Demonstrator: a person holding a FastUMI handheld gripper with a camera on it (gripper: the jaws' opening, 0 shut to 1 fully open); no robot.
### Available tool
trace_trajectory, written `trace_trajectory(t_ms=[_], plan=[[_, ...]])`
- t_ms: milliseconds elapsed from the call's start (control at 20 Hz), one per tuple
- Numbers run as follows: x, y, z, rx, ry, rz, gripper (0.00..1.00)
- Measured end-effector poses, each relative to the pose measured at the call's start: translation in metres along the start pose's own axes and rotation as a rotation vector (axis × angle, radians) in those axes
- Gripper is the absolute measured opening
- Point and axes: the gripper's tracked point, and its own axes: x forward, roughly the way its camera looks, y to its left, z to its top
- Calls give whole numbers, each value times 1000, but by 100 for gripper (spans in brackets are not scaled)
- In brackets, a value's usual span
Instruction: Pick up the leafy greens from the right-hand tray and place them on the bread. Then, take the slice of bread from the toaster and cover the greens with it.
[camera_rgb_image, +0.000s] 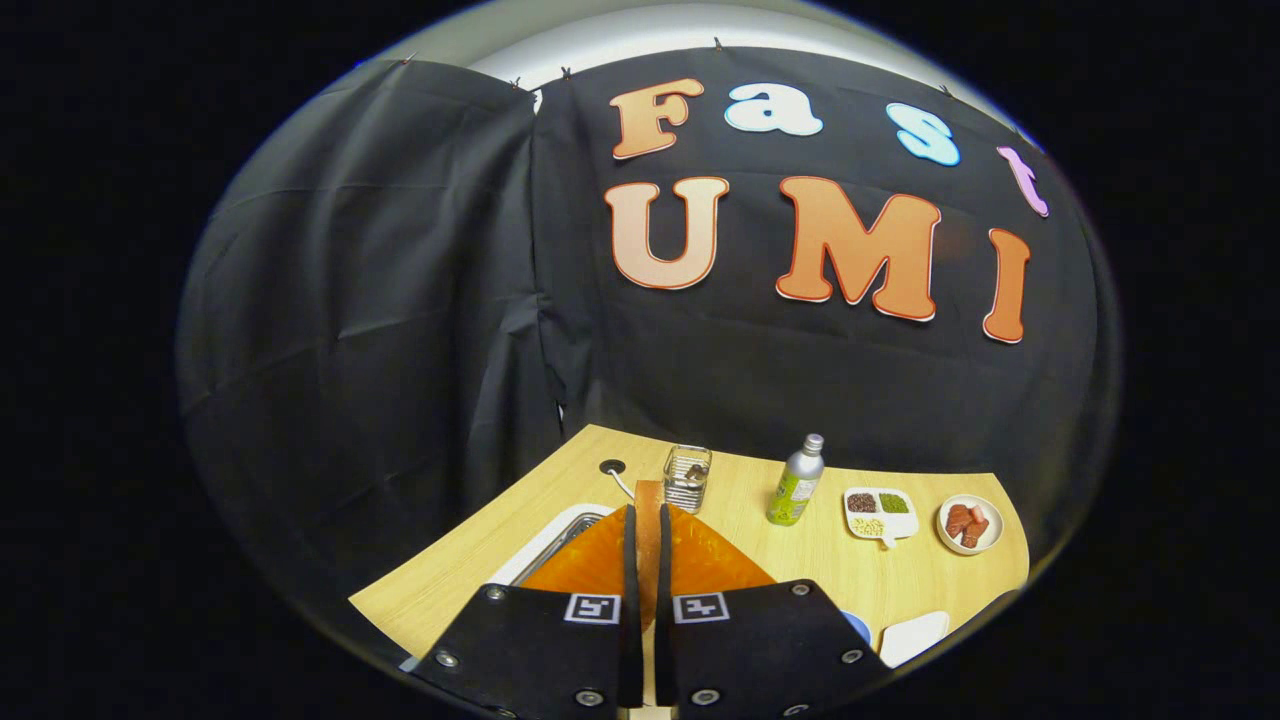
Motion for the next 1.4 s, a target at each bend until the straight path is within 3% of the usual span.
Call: trace_trajectory(t_ms=[700, 1400], plan=[[-17, -70, -54, 4, 78, -69, 5], [-13, -112, -120, 23, 197, -49, 5]])
